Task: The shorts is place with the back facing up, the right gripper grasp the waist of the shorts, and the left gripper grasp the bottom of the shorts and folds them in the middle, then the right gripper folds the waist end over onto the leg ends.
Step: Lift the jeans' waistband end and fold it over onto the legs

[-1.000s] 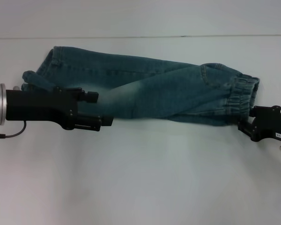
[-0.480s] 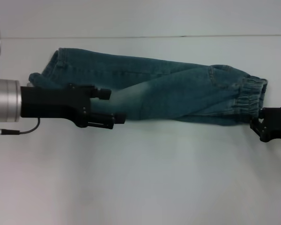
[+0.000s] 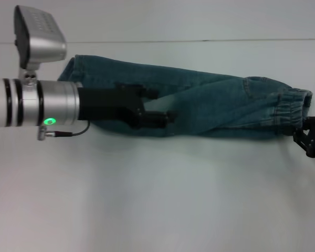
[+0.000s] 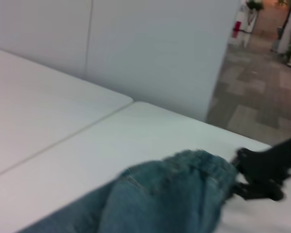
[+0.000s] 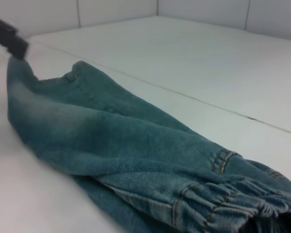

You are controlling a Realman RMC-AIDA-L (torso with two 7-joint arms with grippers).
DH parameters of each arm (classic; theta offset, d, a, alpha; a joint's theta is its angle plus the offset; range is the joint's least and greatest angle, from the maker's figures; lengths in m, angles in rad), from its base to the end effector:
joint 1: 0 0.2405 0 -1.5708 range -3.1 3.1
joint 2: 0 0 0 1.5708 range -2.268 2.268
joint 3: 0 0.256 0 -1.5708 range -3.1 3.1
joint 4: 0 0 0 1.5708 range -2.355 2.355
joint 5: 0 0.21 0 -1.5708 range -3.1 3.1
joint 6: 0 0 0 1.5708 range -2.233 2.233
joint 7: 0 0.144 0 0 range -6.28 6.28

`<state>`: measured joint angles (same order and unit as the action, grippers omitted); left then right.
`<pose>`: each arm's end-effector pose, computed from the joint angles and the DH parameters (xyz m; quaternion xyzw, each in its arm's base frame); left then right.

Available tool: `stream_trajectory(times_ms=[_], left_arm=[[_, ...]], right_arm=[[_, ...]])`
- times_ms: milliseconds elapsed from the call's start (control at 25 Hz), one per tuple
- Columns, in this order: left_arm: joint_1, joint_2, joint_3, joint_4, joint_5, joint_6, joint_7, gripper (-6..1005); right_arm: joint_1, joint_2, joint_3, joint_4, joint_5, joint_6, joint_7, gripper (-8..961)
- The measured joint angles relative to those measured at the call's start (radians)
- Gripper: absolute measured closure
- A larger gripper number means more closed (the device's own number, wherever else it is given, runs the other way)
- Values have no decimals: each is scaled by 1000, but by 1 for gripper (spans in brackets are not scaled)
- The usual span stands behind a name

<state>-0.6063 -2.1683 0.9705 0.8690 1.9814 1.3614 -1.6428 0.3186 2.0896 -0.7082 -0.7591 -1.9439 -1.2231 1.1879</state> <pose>-0.1868 0.3658 -0.0343 -0.9549 -0.1934 -0.1905 0.1198 0.3475 0.3130 0.0263 -0.9066 0.2229 0.1266 0.3351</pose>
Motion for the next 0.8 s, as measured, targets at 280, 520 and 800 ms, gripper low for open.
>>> stream_trajectory(times_ms=[280,520,800], left_arm=[[-4,-5,102,-123,-199,-209,157,296],[-32,-7,201,-231,-334,-307,284,524],[-48,-7,370,-363,-622,-381,490,708]], right_arm=[[-8,3,-1,-88,-58,-70,63,840],[-39,6,-2,-200,-86,-150,119,842],[-67,6,-2,-355,-138,-299,200,844]])
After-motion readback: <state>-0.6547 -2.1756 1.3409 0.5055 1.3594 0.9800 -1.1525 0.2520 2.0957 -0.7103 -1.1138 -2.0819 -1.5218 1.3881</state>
